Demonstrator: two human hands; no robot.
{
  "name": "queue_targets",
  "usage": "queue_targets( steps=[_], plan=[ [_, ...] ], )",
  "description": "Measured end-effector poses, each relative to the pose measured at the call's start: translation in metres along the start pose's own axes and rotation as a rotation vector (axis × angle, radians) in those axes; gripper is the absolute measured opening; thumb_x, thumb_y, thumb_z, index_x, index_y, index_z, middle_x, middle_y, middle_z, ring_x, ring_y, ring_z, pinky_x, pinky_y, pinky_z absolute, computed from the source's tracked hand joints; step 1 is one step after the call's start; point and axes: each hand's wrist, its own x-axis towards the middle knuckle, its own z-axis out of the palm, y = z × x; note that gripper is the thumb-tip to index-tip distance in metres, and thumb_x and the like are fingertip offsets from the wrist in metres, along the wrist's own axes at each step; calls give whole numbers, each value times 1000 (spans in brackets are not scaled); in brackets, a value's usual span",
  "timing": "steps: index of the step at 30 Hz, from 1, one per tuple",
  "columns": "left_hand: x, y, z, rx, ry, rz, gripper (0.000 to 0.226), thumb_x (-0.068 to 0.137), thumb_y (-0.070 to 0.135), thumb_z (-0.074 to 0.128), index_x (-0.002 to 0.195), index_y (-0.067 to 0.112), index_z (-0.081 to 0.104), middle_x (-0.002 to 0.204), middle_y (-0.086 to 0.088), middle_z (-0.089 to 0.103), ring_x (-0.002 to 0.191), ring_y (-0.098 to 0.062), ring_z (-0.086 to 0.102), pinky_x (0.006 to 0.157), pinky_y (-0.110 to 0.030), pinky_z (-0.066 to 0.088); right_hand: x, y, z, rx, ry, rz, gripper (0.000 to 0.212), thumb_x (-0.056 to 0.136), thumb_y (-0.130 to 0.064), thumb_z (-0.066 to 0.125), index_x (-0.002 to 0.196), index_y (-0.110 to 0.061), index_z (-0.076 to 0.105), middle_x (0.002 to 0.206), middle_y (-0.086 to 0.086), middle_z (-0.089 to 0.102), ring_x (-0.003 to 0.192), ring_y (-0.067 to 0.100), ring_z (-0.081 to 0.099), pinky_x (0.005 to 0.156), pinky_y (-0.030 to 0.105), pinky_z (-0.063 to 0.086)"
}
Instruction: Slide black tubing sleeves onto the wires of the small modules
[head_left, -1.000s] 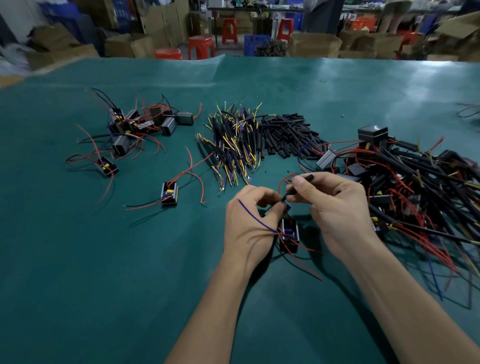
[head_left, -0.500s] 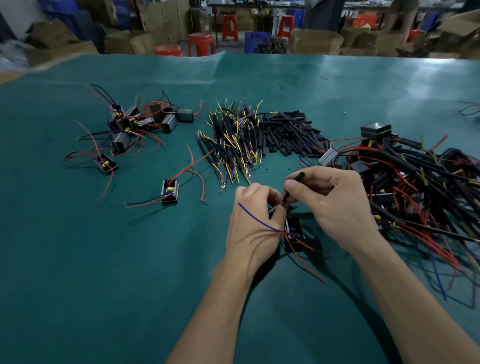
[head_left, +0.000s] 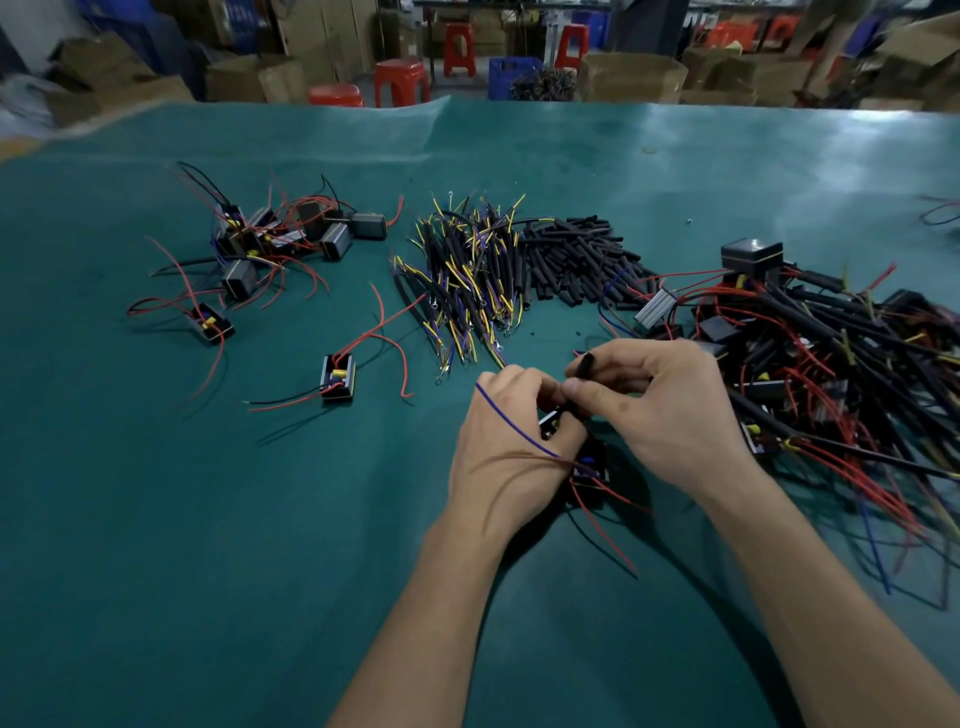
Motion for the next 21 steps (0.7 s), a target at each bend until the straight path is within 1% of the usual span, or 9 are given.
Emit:
queue_targets(
  steps=[3, 5, 8, 10, 12, 15, 16, 18, 21],
  plan=[
    [-2, 0, -3, -1, -7, 46, 17, 77, 32, 61, 84, 17, 67, 89, 2, 64, 94, -20, 52, 80, -31, 41, 0, 0, -1, 0, 24, 18, 18, 80, -14, 85, 77, -29, 74, 69, -12, 75, 66, 4, 72, 73, 37, 62],
    [-2, -1, -2, 8, 5, 76, 12, 79, 26, 63, 83, 15, 68, 88, -1, 64, 93, -22, 53, 81, -34, 43, 0, 0, -1, -1, 28, 22, 16, 80, -16, 85, 82, -27, 74, 68, -10, 75, 66, 7, 72, 74, 40, 62],
    [-3, 0, -1, 10, 37, 85, 9, 77, 24, 63, 80, 16, 66, 84, 1, 62, 89, -23, 53, 79, -33, 41, -2, -5, -2, 25, 24, -13, 14, 85, -19, 82, 92, -28, 74, 70, -8, 76, 67, 14, 73, 72, 35, 60],
    [-2, -1, 0, 4, 53, 84, 5, 78, 22, 66, 78, 18, 64, 82, 4, 60, 88, -22, 53, 77, -32, 40, -2, -9, -5, 103, 50, -38, 12, 88, -13, 78, 89, -25, 76, 72, -5, 77, 67, 14, 74, 68, 28, 57],
    [-1, -1, 0, 12, 56, 88, 10, 78, 23, 68, 74, 22, 59, 80, 7, 57, 87, -22, 52, 75, -29, 37, -1, -11, -9, 156, 84, -59, 12, 88, -6, 77, 84, -17, 78, 73, -2, 76, 67, 16, 75, 67, 27, 58],
    [0, 1, 1, 10, 74, 105, 7, 77, 26, 65, 77, 26, 59, 81, 8, 58, 88, -21, 51, 74, -29, 40, -2, -12, -10, 139, 111, -74, 10, 87, -4, 78, 82, -13, 78, 72, 1, 76, 67, 18, 74, 69, 35, 62],
    [0, 2, 1, 8, 86, 114, 5, 77, 27, 65, 81, 25, 61, 83, 8, 59, 89, -20, 52, 74, -30, 43, -2, -13, -10, 141, 118, -77, 10, 87, -4, 78, 82, -13, 78, 72, 0, 76, 67, 17, 74, 70, 37, 62],
    [1, 2, 2, -7, 103, 137, 11, 81, 24, 66, 92, 24, 65, 87, 8, 61, 90, -20, 53, 73, -35, 49, -3, -14, -7, 133, 136, -87, 12, 87, -5, 78, 82, -16, 78, 74, -3, 77, 69, 15, 75, 72, 40, 63],
    [3, 4, 3, -8, 103, 172, 7, 85, 16, 70, 91, 17, 66, 90, 3, 65, 88, -24, 57, 76, -39, 47, -3, -14, -4, 88, 169, -108, 12, 87, -7, 79, 83, -18, 78, 75, -7, 77, 69, 14, 75, 72, 43, 62]
  ],
)
